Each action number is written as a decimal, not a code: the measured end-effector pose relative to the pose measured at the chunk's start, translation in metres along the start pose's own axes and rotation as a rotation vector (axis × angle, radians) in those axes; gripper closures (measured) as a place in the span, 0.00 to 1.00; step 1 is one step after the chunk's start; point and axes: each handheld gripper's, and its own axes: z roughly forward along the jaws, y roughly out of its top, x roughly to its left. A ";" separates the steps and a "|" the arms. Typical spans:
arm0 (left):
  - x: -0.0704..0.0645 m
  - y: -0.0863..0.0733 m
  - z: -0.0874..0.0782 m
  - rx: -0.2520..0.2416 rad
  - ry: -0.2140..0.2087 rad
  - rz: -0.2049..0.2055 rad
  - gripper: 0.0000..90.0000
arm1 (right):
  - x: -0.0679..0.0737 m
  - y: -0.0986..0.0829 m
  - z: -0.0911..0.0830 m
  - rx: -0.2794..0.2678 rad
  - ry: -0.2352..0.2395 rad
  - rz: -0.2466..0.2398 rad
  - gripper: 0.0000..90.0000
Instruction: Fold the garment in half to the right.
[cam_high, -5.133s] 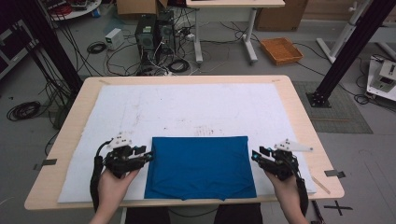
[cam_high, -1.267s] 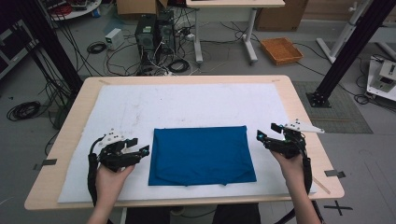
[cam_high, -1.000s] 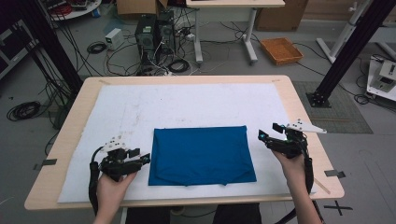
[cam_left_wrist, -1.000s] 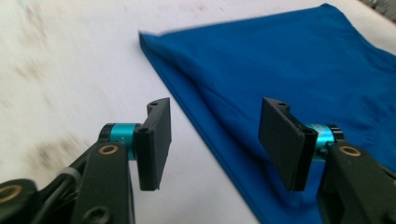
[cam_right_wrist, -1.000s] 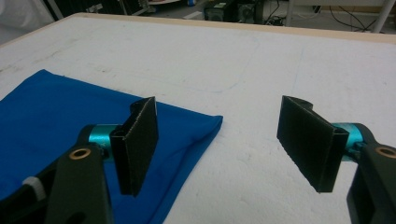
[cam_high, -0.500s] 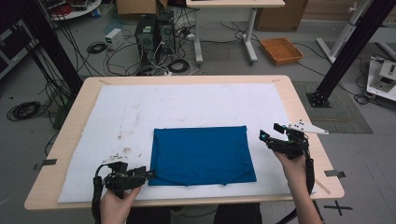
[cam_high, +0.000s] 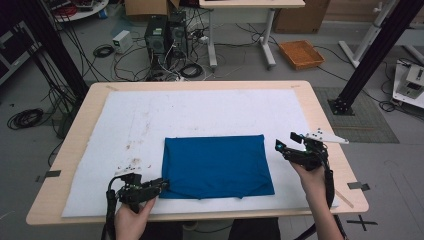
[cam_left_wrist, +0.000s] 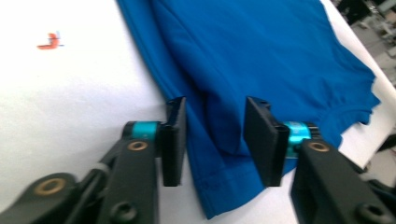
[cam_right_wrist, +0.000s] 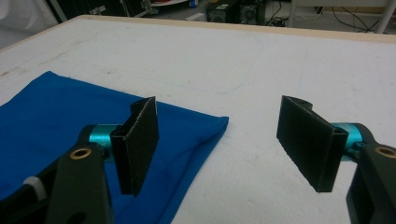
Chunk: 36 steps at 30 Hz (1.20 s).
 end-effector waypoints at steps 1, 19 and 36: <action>0.000 0.000 0.000 0.001 0.004 0.000 0.71 | 0.001 0.000 0.001 0.002 0.001 -0.001 0.33; -0.011 -0.001 0.007 0.006 0.062 0.078 0.90 | 0.077 0.024 0.064 0.075 0.165 -0.087 0.47; -0.009 -0.002 0.007 0.002 0.052 0.092 0.90 | 0.190 0.057 0.201 0.219 0.300 -0.121 0.63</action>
